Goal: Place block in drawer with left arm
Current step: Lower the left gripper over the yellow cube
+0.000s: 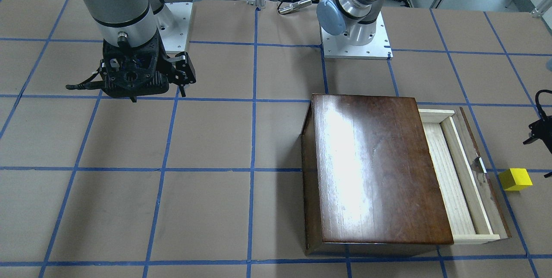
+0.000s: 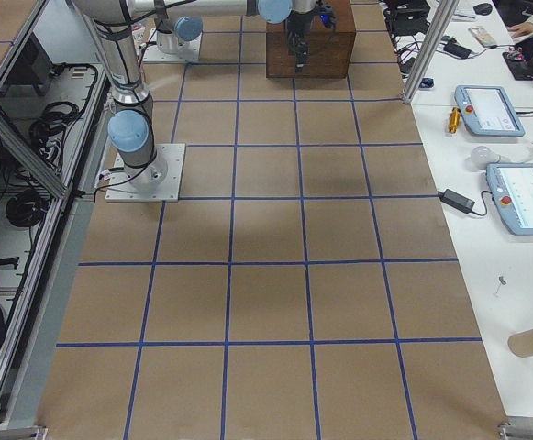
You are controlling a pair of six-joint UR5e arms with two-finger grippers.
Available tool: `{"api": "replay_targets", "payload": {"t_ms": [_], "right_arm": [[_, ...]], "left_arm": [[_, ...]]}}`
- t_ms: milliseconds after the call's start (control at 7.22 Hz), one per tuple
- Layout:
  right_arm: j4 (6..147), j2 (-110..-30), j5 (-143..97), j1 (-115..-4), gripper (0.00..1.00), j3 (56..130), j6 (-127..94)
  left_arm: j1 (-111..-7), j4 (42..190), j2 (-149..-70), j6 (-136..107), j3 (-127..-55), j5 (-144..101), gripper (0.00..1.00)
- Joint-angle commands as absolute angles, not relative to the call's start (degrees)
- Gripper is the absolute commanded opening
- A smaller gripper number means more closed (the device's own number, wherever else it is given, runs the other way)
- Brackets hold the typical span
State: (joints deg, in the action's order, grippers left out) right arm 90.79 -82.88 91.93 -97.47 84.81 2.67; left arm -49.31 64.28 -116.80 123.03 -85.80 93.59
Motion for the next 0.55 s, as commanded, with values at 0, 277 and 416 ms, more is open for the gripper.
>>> {"api": "replay_targets", "payload": {"t_ms": [0, 277, 416], "right_arm": [[90.8, -82.9, 91.9, -97.5, 1.00, 84.8, 2.6], [90.8, -82.9, 91.9, -97.5, 1.00, 84.8, 2.7], [90.8, -82.9, 91.9, -97.5, 1.00, 84.8, 2.7]], "left_arm": [[-49.2, 60.8, -120.0, 127.1, -86.3, 93.5, 1.00], [-47.6, 59.3, -122.1, 127.9, -86.6, 93.3, 1.00], [-47.3, 58.5, -122.6, 128.0, -86.8, 92.3, 1.00]]}}
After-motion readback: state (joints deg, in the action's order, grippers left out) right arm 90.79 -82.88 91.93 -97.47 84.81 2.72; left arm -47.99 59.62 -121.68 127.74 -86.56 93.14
